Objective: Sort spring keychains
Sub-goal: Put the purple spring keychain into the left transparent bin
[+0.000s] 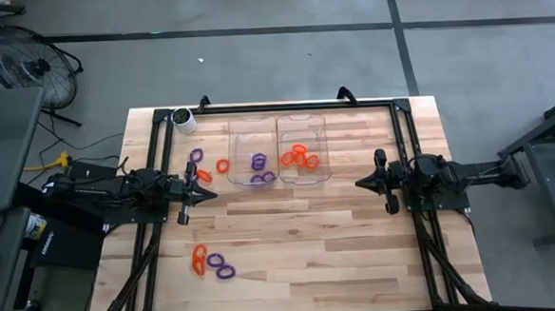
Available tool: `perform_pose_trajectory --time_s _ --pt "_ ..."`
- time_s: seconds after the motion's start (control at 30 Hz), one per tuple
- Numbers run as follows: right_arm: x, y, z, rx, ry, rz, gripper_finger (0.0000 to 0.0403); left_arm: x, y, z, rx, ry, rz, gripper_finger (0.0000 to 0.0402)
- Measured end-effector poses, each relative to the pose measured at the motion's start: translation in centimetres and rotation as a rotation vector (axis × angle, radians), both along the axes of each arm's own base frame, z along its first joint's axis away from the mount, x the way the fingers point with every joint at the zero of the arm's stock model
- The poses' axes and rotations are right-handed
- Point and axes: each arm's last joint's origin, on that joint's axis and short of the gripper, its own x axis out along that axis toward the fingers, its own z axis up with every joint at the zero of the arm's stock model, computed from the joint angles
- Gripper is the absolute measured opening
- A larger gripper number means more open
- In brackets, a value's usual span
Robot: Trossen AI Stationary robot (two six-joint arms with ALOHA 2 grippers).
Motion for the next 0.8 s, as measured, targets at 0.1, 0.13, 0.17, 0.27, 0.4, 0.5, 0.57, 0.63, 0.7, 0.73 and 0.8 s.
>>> perform_pose_trajectory --time_s 0.1,0.13,0.17,0.27,0.4,0.5,0.57,0.63,0.7,0.73,0.8 --pt "0.0 -0.26 0.05 0.003 -0.005 -0.007 0.0 0.0 0.0 0.0 0.0 0.0 -0.001 0.0001" --pt "0.0 -0.29 0.04 0.005 -0.005 -0.006 0.0 0.0 0.0 0.0 0.0 0.0 0.0 0.0001" --pt "0.0 -0.33 0.04 0.01 -0.005 -0.009 0.0 0.0 0.0 0.0 0.0 0.0 0.0 0.0001" --pt "0.0 -0.39 0.04 0.012 -0.005 -0.014 0.0 0.0 0.0 0.0 0.0 0.0 0.0 0.0001" --pt "0.0 -0.45 0.03 0.012 -0.003 -0.035 0.0 0.0 0.0 0.0 0.0 0.0 0.0 0.0001" --pt "0.0 -0.47 0.01 0.01 -0.001 -0.042 0.0 0.0 0.0 0.0 0.0 0.0 0.0 0.0001" --pt "0.0 -0.47 0.01 0.01 -0.001 -0.041 0.0 0.0 0.0 0.0 0.0 0.0 0.0 0.0001" --pt "0.0 -0.47 0.01 0.006 -0.001 -0.041 0.0 0.0 0.0 0.0 0.0 0.0 0.0 0.0001" --pt "0.0 -0.47 0.01 -0.007 -0.001 -0.041 0.0 0.0 0.0 0.0 0.0 0.0 0.0 0.0001" --pt "0.0 -0.47 0.0 -0.012 -0.001 -0.041 0.0 0.0 0.0 0.0 0.0 0.0 -0.001 0.0001" --pt "0.0 -0.47 0.0 -0.013 -0.001 -0.041 0.0 0.0 0.0 0.0 0.0 0.0 0.0 0.0001"
